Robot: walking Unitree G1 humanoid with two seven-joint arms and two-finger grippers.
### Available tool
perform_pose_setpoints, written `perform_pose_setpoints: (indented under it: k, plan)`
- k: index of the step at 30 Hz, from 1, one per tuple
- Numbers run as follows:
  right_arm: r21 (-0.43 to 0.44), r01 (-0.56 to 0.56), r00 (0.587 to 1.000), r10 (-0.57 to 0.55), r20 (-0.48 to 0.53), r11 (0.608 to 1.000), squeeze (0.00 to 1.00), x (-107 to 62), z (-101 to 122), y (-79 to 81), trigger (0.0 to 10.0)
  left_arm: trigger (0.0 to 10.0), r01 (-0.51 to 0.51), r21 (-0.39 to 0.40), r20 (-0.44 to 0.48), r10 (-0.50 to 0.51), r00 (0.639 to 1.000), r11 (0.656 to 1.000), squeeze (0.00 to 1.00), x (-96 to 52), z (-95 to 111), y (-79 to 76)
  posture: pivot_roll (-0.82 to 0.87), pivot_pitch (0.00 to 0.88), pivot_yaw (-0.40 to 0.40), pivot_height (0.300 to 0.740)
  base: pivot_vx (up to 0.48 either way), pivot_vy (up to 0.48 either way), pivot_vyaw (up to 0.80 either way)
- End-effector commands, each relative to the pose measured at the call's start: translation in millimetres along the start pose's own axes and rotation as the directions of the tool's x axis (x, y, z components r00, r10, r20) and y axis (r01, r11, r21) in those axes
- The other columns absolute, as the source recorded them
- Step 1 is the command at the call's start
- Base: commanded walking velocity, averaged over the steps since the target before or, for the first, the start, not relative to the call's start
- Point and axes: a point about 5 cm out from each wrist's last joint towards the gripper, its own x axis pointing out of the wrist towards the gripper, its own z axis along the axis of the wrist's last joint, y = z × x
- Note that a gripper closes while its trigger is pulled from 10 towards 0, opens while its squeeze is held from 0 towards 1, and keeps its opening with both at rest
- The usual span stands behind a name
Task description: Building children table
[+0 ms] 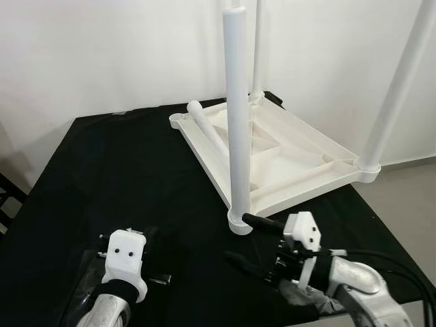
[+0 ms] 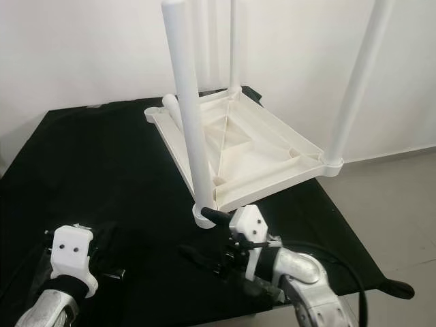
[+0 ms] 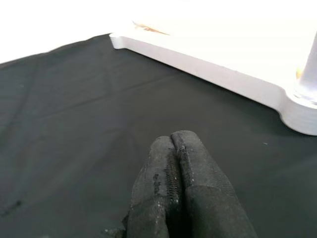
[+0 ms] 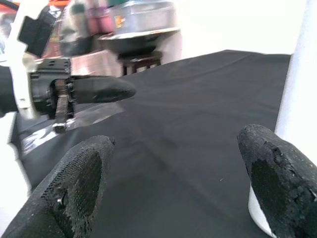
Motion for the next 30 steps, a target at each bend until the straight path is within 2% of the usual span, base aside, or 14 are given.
perform_pose_setpoints:
  k: [1, 4, 5, 7, 9, 16, 19, 25, 28, 30]
  plan:
    - [0.024, -0.030, 1.000, 0.030, -0.004, 0.999, 0.00, -1.7, 0, 2.5, 10.0, 10.0, 0.020, -0.005, -0.017, -0.020, 1.000, 1.000, 0.00, -2.5, -1, -0.5, -0.11, 0.041, 0.057, 0.740, 0.000, 0.000, 0.00]
    - [0.027, -0.043, 0.999, 0.043, -0.006, 0.999, 0.00, -1.9, 1, 3.5, 10.0, 10.0, 0.028, -0.005, -0.018, -0.028, 0.999, 1.000, 0.00, -2.7, -1, -0.5, -0.11, 0.041, 0.057, 0.740, 0.000, 0.000, 0.00]
    - [0.043, -0.084, 0.996, 0.085, -0.007, 0.996, 0.00, -3.4, 2, 6.1, 10.0, 10.0, 0.061, -0.013, -0.015, -0.061, 0.998, 0.998, 0.00, -3.6, 0, -2.4, -0.11, 0.044, 0.054, 0.740, 0.000, -0.480, 0.00]
    - [0.043, -0.084, 0.996, 0.085, -0.007, 0.996, 0.00, -3.4, 2, 6.1, 10.0, 10.0, 0.061, -0.013, -0.015, -0.061, 0.998, 0.998, 0.00, -3.6, 0, -2.4, -0.11, 0.044, 0.054, 0.740, 0.000, -0.480, 0.00]
    - [0.058, -0.123, 0.992, 0.124, -0.009, 0.991, 0.00, -5.9, 5, 6.9, 10.0, 10.0, 0.122, -0.029, -0.017, -0.122, 0.992, 0.992, 0.00, -6.2, 1, -9.6, -0.12, 0.052, 0.056, 0.740, 0.000, -0.480, 0.00]
    - [0.062, -0.137, 0.990, 0.138, -0.010, 0.989, 0.00, -6.8, 6, 6.7, 10.0, 10.0, 0.147, -0.034, -0.020, -0.148, 0.989, 0.988, 0.00, -7.2, 1, -11.0, -0.11, 0.053, 0.063, 0.740, 0.000, -0.480, 0.00]
    - [0.063, -0.159, 0.987, 0.160, -0.016, 0.985, 0.00, -5.2, 7, 6.0, 10.0, 10.0, 0.192, -0.048, -0.028, -0.194, 0.981, 0.980, 0.00, -9.3, 0, -13.1, -0.11, 0.054, 0.067, 0.740, 0.000, -0.480, 0.00]
    - [0.062, -0.167, 0.985, 0.169, -0.019, 0.984, 0.00, -4.2, 7, 6.0, 10.0, 10.0, 0.202, -0.051, -0.031, -0.204, 0.978, 0.978, 0.00, -10.1, 0, -14.2, -0.11, 0.054, 0.067, 0.740, 0.000, -0.480, 0.00]
    - [0.015, -0.126, 0.991, 0.126, -0.042, 0.992, 0.00, 2.4, 5, 2.8, 10.0, 10.0, 0.204, -0.049, -0.026, -0.205, 0.978, 0.978, 0.00, -9.7, 2, -13.3, -0.11, 0.055, 0.064, 0.740, 0.000, -0.480, 0.00]
    - [0.015, -0.126, 0.991, 0.126, -0.042, 0.992, 0.00, 2.4, 5, 2.8, 10.0, 10.0, 0.204, -0.049, -0.026, -0.205, 0.978, 0.978, 0.00, -9.7, 2, -13.3, -0.11, 0.055, 0.064, 0.740, 0.000, -0.480, 0.00]
